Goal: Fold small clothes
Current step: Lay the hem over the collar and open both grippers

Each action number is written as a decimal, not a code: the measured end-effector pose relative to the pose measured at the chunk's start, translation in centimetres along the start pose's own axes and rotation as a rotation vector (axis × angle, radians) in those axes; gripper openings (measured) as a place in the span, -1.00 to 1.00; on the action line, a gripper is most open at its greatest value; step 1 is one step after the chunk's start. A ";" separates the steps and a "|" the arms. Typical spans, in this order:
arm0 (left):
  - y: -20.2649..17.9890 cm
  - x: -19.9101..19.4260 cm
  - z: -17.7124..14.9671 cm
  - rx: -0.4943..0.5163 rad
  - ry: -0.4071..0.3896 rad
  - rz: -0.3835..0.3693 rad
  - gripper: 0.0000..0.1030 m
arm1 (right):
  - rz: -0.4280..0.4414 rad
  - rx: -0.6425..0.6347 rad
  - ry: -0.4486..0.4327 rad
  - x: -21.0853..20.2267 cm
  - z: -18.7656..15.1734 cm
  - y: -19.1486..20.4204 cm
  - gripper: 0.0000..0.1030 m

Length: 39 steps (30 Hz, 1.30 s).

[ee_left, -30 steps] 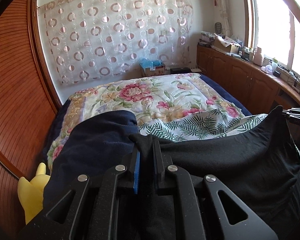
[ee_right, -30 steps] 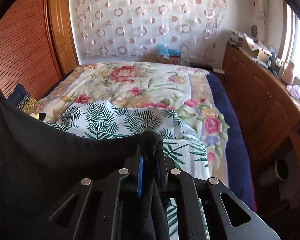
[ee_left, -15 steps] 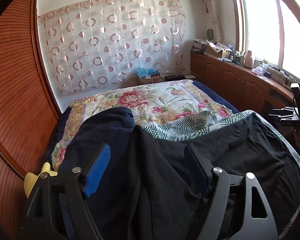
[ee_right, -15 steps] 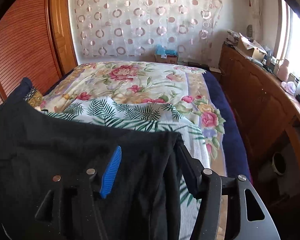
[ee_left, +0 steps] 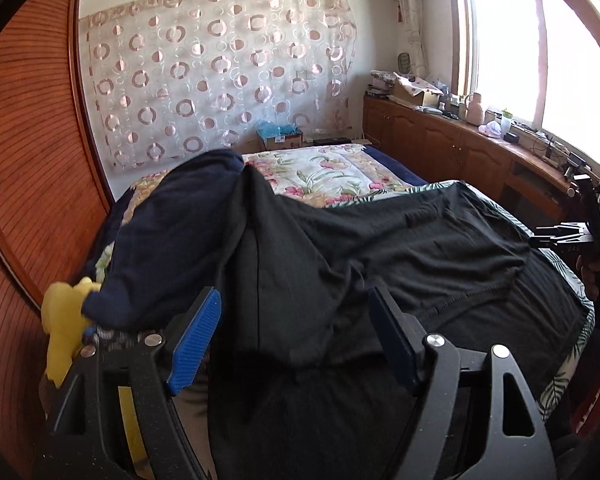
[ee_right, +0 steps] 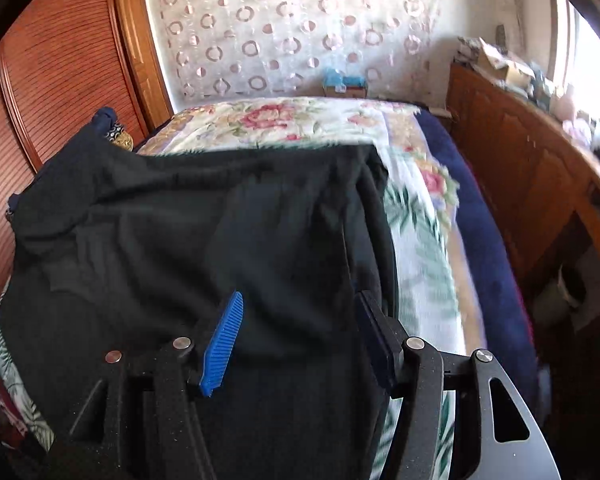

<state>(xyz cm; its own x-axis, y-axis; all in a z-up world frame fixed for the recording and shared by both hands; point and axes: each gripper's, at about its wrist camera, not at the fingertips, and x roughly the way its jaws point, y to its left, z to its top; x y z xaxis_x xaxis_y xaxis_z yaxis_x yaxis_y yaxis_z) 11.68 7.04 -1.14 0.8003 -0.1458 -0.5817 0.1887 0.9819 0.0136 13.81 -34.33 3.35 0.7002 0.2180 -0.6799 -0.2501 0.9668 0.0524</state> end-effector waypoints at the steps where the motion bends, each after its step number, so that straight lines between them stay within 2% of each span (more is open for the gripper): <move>1: 0.0 0.0 -0.7 -0.009 0.007 0.002 0.50 | 0.000 0.004 0.012 -0.1 -0.5 0.0 0.17; 4: 0.2 0.3 -2.3 -0.027 0.026 -0.002 0.50 | 0.011 0.022 0.041 -0.2 -1.8 -0.4 0.17; 11: 1.1 1.7 -4.8 -0.093 0.072 0.008 0.49 | 0.001 0.059 0.058 0.8 -0.9 -0.4 0.17; 12: 1.2 1.7 -5.0 -0.100 0.072 0.004 0.46 | 0.005 0.067 0.061 1.0 -0.8 -0.5 0.17; 14: 1.3 1.9 -5.3 -0.114 0.078 -0.014 0.24 | -0.007 0.068 0.067 1.5 -0.4 -0.5 0.17; 16: 1.6 2.2 -5.7 -0.125 0.090 -0.029 0.11 | -0.041 0.045 0.065 1.9 -0.4 -0.1 0.17; 19: 1.9 2.7 -5.9 -0.137 0.101 -0.026 -0.02 | -0.065 0.036 0.055 2.4 -0.3 0.3 0.17; 23: 2.2 2.9 -5.9 -0.143 0.103 -0.011 -0.03 | -0.118 -0.019 0.040 2.9 -0.9 1.7 0.17; 32: 2.8 3.9 -3.7 -0.149 0.076 -0.003 -0.05 | -0.116 -0.018 0.040 3.0 -0.9 2.0 0.18; 33: 2.7 4.1 -3.3 -0.142 0.075 -0.005 -0.09 | -0.116 -0.017 0.040 3.0 -1.0 2.1 0.18; 39: 2.1 5.3 -2.5 -0.107 0.093 0.017 -0.72 | -0.127 -0.003 0.039 3.0 -0.9 2.0 0.17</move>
<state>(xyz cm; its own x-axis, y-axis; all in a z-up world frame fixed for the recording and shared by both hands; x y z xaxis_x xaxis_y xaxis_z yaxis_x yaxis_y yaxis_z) 14.89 8.59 -6.25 0.7458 -0.1222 -0.6548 0.1099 0.9921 -0.0599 14.82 -31.87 0.77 0.6996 0.0887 -0.7090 -0.1635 0.9858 -0.0380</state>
